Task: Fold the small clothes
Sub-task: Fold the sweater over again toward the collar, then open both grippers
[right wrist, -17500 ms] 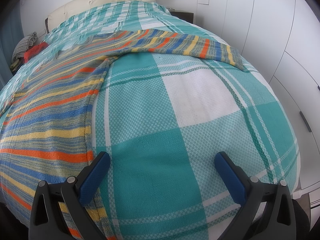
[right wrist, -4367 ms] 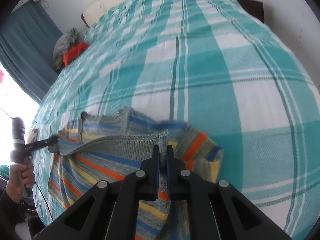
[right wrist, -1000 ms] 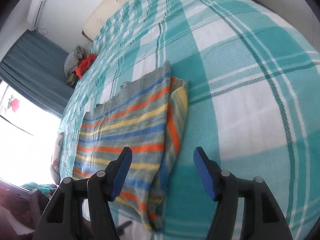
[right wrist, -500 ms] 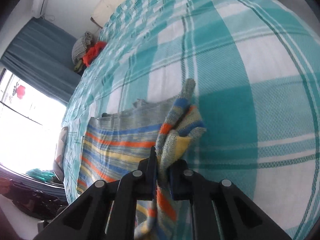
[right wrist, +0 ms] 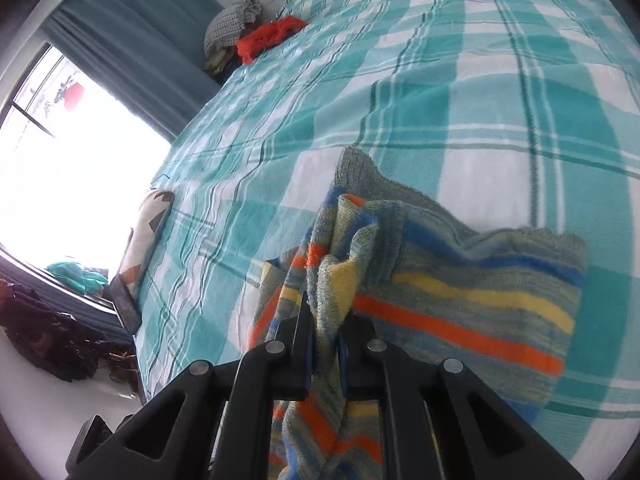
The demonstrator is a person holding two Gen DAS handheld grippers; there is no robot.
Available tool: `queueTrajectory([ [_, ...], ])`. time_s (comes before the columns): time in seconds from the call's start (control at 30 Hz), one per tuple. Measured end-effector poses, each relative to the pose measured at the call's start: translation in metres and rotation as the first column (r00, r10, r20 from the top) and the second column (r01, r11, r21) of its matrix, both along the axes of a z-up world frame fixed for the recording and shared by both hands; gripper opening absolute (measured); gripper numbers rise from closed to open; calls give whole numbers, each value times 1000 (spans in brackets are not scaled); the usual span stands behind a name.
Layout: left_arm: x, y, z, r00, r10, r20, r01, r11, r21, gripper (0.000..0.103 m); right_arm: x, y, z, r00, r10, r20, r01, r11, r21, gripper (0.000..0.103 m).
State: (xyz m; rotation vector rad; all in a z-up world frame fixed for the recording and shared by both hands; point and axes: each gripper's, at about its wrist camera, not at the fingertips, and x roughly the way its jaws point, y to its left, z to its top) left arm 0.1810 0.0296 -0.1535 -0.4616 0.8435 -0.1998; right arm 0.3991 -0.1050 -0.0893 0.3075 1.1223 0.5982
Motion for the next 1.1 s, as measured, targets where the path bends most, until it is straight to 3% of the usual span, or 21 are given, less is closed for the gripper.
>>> queueTrajectory([
  [0.07, 2, 10, -5, 1000, 0, -3, 0, 1000, -28, 0, 2, 19, -12, 1000, 0, -17, 0, 1000, 6, 10],
  [0.13, -1, 13, 4, 999, -30, 38, 30, 1000, -6, 3, 1, 31, -18, 1000, 2, -24, -1, 1000, 13, 10],
  [0.2, -1, 11, 15, 992, -84, 93, 86, 996, -18, 26, -1, 33, -13, 1000, 6, -8, -6, 1000, 31, 10],
  [0.23, 1, 8, 20, 987, -113, 112, 118, 993, -32, 59, -3, 29, -10, 1000, 11, 2, -11, 999, 40, 10],
  [0.27, 4, 6, 23, 983, -130, 129, 136, 990, -35, 82, -4, 25, -5, 1000, 16, 13, -16, 999, 46, 10],
  [0.3, 7, 1, 26, 977, -153, 145, 159, 987, -31, 85, -6, 20, -1, 1000, 22, 23, -23, 998, 52, 10],
  [0.4, 18, -23, 26, 946, -290, 146, 294, 956, -3, 84, -11, 4, 12, 998, 41, 41, -44, 997, 66, 10],
  [0.5, 26, -48, 21, 921, -369, 124, 366, 929, 51, 79, -12, -8, 23, 997, 63, 47, -67, 994, 83, 10],
  [0.53, 30, -53, 17, 919, -381, 103, 376, 925, 61, 63, -14, -10, 27, 996, 74, 49, -78, 993, 91, 10],
  [0.57, 34, -56, 12, 919, -386, 75, 382, 922, 63, 37, -14, -11, 30, 995, 85, 50, -89, 991, 102, 10],
  [0.6, 38, -57, 7, 920, -388, 50, 386, 921, 52, 19, -15, -12, 33, 994, 96, 51, -101, 989, 111, 10],
  [0.63, 40, -55, 5, 929, -369, 35, 367, 929, 49, 9, -15, -11, 36, 993, 106, 55, -112, 987, 116, 10],
  [0.8, 23, -21, 16, 966, -249, 62, 250, 968, -2, 8, -10, -7, 32, 992, 109, 57, -114, 989, 92, 10],
  [0.97, 31, 0, -5, 986, -163, -46, 165, 986, 29, 11, 1, 26, -3, 995, 101, 16, -102, 991, 83, 11],
  [1.03, 36, 4, -13, 983, -163, -85, 164, 986, 4, 15, 5, 39, -20, 998, 66, -10, -65, 995, 79, 18],
  [1.1, 32, 4, -7, 982, -172, -80, 173, 985, 16, 19, 6, 42, -33, 998, 17, -56, -12, 996, 93, 36],
])
